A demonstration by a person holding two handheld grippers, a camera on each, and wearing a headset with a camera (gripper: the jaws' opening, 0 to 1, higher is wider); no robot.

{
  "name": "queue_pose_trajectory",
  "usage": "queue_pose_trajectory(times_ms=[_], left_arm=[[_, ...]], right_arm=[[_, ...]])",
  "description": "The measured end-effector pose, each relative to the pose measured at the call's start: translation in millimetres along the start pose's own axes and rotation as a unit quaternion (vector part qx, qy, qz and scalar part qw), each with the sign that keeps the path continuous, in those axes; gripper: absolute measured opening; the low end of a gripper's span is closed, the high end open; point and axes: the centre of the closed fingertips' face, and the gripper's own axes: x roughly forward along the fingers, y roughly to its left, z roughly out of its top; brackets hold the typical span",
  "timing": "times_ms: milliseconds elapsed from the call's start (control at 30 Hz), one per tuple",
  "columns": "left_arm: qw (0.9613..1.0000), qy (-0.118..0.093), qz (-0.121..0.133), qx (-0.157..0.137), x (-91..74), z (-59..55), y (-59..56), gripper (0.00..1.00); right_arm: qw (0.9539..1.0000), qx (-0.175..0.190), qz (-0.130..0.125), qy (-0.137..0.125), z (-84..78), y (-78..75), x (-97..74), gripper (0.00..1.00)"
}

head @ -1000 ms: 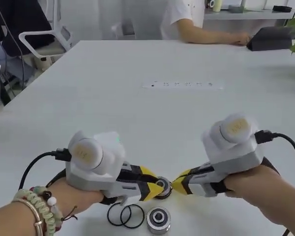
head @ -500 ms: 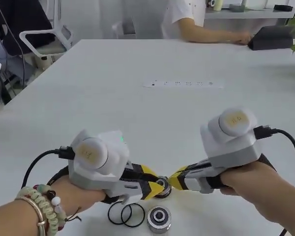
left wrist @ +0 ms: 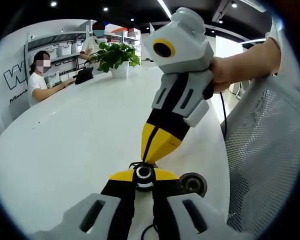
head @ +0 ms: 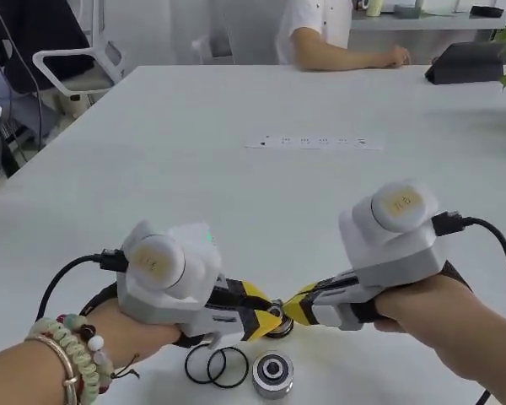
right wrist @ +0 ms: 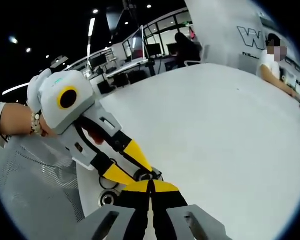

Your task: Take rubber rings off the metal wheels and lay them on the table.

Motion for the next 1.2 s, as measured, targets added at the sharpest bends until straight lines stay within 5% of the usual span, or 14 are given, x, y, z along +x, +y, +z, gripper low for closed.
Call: queue_pose_trajectory(times_ms=[233,333,433,700,933,1100,1200], left_arm=[[1.0000,-0.001,0.000,-0.002,0.2,-0.1,0.3,0.07],[1.0000,-0.003,0.000,-0.002,0.9,0.4,0.5,0.07],[1.0000,-0.002,0.001,-0.002,1.1,0.7,0.5,0.07],[0.9999,-0.005,0.002,-0.009,1.4,1.1,0.3,0.07],[0.9997,0.015,-0.013,-0.014,-1.7,1.1,-1.7,0.10],[0.9989,-0.006,-0.033,-0.034,-11.0,19.2,-7.1,0.12],[0.9982,-0.023,-0.045,-0.033,-18.2,31.6,-11.4,0.23]], right_arm=[[0.9991,0.010,0.031,-0.027,13.1,14.6,1.9,0.00],[0.9993,-0.036,-0.007,-0.005,10.5,5.0,4.7,0.00],[1.0000,-0.001,0.005,-0.008,9.3,8.4,7.0,0.00],[0.9999,0.000,-0.013,0.008,0.0,-0.5,5.2,0.00],[0.9999,0.002,-0.013,0.005,2.5,0.8,3.9,0.00],[0.9999,0.002,-0.014,-0.003,7.5,0.5,0.0,0.00],[0.9998,0.009,-0.012,-0.013,11.9,0.0,-3.4,0.00]])
